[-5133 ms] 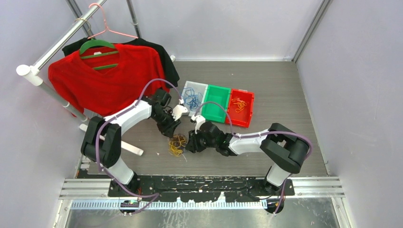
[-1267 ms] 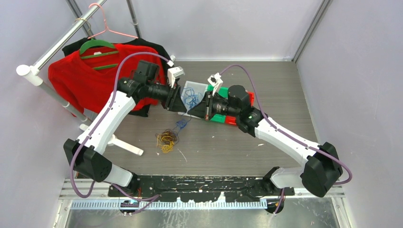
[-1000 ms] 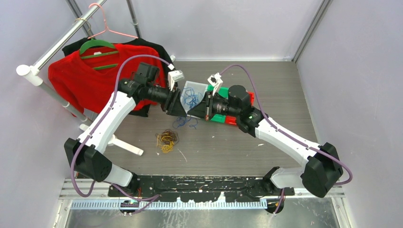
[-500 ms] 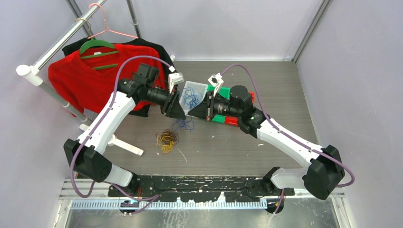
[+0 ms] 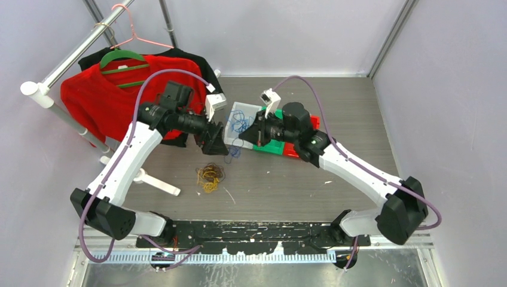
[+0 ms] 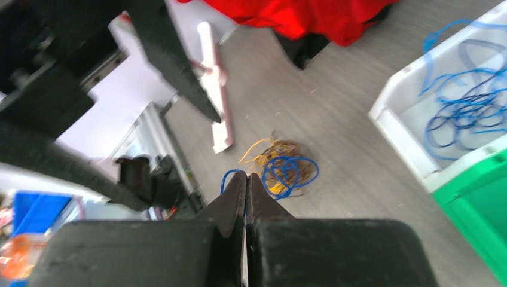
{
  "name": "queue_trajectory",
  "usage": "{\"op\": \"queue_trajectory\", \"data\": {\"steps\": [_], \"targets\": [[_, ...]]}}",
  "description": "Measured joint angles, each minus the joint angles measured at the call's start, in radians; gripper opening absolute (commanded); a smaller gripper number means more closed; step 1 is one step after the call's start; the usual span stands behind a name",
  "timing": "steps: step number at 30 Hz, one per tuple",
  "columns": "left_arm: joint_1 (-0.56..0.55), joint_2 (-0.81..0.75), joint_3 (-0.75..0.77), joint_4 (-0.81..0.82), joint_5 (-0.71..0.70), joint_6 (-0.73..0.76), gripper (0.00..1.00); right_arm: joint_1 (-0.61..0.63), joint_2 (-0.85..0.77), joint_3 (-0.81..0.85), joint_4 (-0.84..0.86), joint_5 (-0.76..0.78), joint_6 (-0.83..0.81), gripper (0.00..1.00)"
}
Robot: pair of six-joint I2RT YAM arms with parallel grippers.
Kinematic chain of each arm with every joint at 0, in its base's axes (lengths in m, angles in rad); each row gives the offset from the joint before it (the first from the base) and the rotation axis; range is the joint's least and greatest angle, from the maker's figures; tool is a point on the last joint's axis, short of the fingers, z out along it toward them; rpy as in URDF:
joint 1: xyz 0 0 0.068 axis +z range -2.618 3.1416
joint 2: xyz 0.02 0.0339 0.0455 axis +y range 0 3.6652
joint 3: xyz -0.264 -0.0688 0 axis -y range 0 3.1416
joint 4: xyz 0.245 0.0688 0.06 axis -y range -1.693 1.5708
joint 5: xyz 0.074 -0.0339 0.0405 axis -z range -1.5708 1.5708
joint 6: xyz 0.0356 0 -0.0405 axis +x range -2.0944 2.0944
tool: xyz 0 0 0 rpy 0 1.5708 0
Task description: Untangle the cables
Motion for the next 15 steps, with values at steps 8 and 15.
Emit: {"op": "queue_trajectory", "data": {"steps": [8, 15], "targets": [[0.112, 0.048, 0.0, -0.145, -0.1, 0.103, 0.87, -0.04, 0.248, 0.285, -0.129, 0.253, -0.182, 0.01], [0.156, 0.08, 0.0, -0.221, -0.203, 0.188, 0.87, -0.053, 0.545, 0.523, -0.218, 0.441, -0.348, 0.01]]}}
